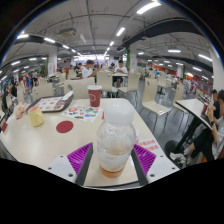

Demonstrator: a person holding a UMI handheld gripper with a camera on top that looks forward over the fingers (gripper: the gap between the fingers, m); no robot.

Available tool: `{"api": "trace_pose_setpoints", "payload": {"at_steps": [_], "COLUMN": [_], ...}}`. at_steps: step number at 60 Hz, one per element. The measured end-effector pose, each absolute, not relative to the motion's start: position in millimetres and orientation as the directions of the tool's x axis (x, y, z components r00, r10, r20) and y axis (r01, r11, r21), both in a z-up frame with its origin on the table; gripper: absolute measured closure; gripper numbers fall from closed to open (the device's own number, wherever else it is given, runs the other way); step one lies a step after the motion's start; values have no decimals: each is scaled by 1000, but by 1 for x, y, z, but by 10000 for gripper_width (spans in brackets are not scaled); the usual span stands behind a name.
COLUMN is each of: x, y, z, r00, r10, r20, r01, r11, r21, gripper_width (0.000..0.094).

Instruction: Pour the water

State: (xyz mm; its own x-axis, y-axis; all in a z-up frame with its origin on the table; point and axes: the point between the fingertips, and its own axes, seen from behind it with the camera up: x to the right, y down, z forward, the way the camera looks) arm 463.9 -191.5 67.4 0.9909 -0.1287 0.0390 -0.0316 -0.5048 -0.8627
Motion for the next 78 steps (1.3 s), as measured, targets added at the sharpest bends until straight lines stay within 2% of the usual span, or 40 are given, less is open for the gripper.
{"api": "trace_pose_setpoints", "payload": {"at_steps": [5, 7, 17, 28, 35, 42, 51, 59, 65, 71, 78], "x": [470, 472, 474, 473, 468, 461, 435, 389, 347, 303, 255], "y": [-180, -177, -173, -170, -160, -141, -97, -49, -14, 13, 35], "z": [62, 62, 64, 66, 81, 114, 169, 218, 239, 245, 236], "r00": [988, 987, 983, 978, 970, 951, 858, 686, 480, 212, -81], "r10": [-144, -157, -181, -206, -225, -225, -177, -121, -57, 26, 112], "r20": [48, 44, 13, 32, 89, 212, 482, 718, 875, 977, 990], "r01": [-29, -37, -72, -72, -31, 79, 342, 585, 751, 865, 903], "r11": [-488, -476, -454, -476, -480, -487, -503, -495, -489, -471, -412], "r21": [-872, -878, -888, -877, -877, -870, -794, -643, -444, -175, 121], "gripper_width": [306, 373, 483, 486, 485, 486, 487, 486, 487, 485, 485]}}
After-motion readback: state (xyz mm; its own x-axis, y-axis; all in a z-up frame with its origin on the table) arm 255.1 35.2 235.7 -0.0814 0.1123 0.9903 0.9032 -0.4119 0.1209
